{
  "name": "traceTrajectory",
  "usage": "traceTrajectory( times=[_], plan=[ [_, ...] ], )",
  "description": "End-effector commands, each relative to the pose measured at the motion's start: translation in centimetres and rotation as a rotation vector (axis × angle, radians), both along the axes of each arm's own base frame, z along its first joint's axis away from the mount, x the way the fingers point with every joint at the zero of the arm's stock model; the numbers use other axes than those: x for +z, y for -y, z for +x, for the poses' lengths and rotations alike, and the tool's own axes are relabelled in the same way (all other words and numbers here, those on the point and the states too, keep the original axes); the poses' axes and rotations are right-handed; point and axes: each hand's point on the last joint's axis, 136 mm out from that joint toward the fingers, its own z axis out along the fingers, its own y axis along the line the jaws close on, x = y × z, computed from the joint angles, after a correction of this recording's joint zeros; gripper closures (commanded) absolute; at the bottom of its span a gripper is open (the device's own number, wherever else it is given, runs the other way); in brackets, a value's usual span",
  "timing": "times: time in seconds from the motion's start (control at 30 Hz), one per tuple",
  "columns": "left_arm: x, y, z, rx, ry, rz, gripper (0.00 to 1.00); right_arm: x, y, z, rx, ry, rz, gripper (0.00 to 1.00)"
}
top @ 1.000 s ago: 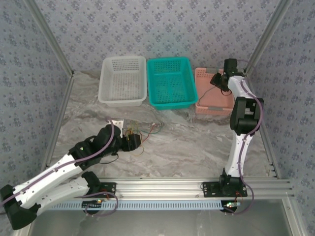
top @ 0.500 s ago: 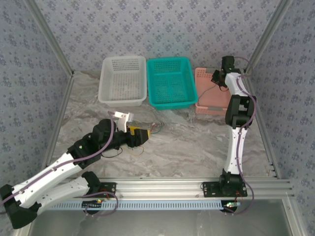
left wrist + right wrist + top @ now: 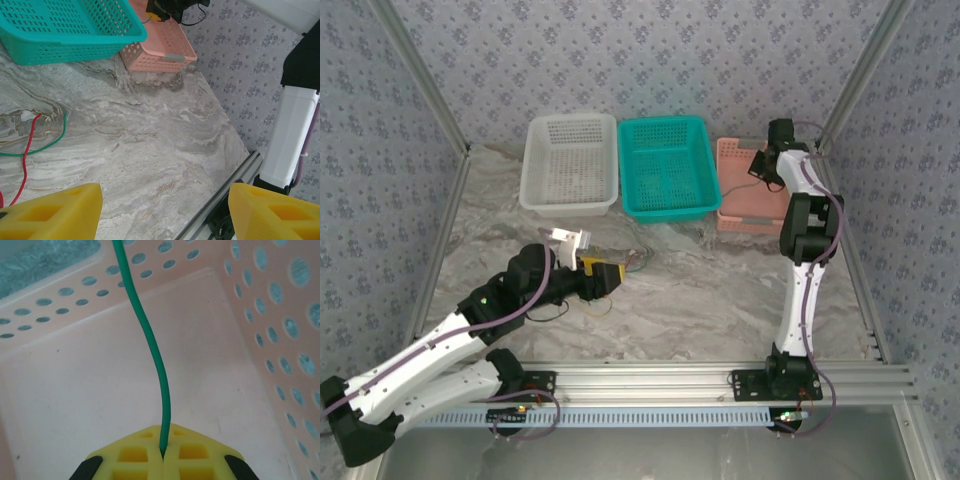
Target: Untangle the cables
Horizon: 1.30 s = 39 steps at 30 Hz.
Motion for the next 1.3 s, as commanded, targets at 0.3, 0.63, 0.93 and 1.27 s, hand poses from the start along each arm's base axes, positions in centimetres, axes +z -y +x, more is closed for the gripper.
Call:
traceTrajectory(
  times=[0.3,0.63,0.93,1.27],
  plan=[
    [0.6,-0.5,0.0,0.020,0.021,-0.020,0.34,2.4,-0.7,-3.3,-0.044,-0.020,-0.006,1.00],
    [0.6,-0.7,-0.2,0.029,0.020,-0.016,0.35,-1.8,0.2,-4.4,-0.059,-0.166,-0.007,1.00],
    [0.8,-0.6,-0.1,0.032,0.012,-0.008,0.35,-2.5,1.3,-4.7,-0.096,-0.216,0.002,0.98],
    [0.0,0.2,0.7,0.050,-0.041,0.027,0.35,9.3,1.5,-6.6,-0.156,-0.001,-0.061,0.51]
  ],
)
